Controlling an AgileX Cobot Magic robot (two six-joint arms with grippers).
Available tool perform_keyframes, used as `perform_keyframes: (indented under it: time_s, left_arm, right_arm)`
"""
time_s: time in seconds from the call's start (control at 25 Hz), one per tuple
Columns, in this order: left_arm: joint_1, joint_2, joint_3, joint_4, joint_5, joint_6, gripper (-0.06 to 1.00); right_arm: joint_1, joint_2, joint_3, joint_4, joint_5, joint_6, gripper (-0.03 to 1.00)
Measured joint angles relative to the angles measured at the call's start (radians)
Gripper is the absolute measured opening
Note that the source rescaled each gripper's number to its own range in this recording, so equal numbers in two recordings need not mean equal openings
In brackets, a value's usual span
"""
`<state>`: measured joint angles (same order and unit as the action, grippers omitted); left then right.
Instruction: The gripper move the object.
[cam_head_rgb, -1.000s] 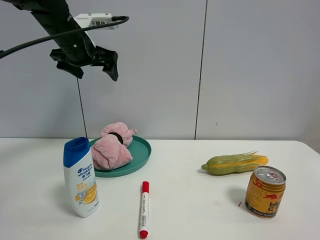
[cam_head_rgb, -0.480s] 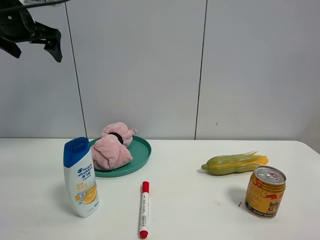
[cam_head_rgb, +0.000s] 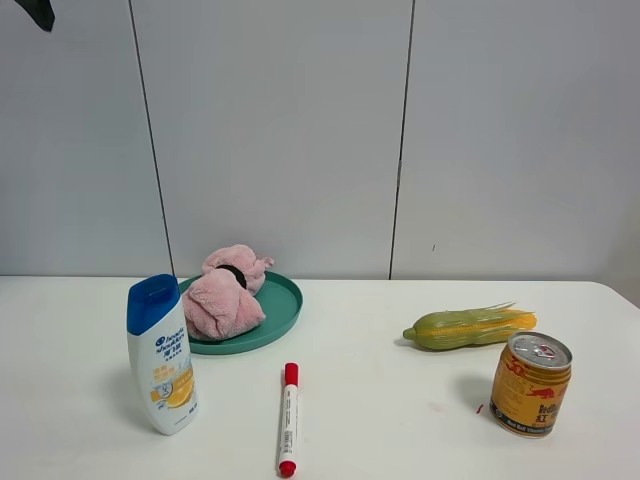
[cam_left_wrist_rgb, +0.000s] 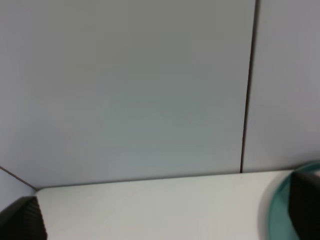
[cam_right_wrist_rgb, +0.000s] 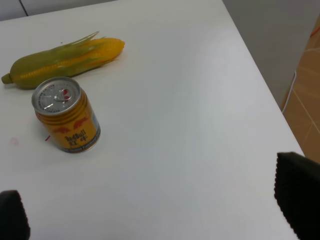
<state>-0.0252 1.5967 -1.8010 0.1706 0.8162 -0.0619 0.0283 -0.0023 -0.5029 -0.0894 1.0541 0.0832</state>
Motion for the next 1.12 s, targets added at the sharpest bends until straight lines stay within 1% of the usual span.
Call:
perform_keyframes:
  time_s: [0.24, 0.4, 0.52, 0.68, 0.72, 0.88, 0.92, 1.12]
  left_arm:
    - [0.0, -0.127, 0.003, 0.017, 0.046, -0.003, 0.99]
    - [0.0, -0.228, 0.073, 0.055, 0.085, -0.004, 0.99]
    - [0.0, -0.316, 0.166, 0.06, 0.098, -0.007, 0.99]
    - [0.0, -0.46, 0.335, 0.06, 0.098, -0.007, 0.99]
    - [0.0, -0.46, 0.335, 0.06, 0.098, -0.007, 0.99]
    - [0.0, -0.607, 0.501, 0.06, 0.099, -0.023, 0.99]
    - [0.0, -0.678, 0.585, 0.06, 0.097, -0.043, 0.99]
    - [0.0, -0.871, 0.757, 0.038, 0.099, -0.053, 0.99]
  right_arm:
    - [0.0, 0.0, 0.0, 0.0, 0.0, 0.0, 1.0]
    - [0.0, 0.0, 0.0, 0.0, 0.0, 0.0, 1.0]
    - [0.0, 0.0, 0.0, 0.0, 0.0, 0.0, 1.0]
    - [0.0, 0.0, 0.0, 0.0, 0.0, 0.0, 1.0]
    - [0.0, 0.0, 0.0, 0.0, 0.0, 0.0, 1.0]
    - [0.0, 0.0, 0.0, 0.0, 0.0, 0.0, 1.0]
    - [0.0, 0.0, 0.0, 0.0, 0.0, 0.0, 1.0]
    - [0.0, 0.0, 0.0, 0.0, 0.0, 0.0, 1.0]
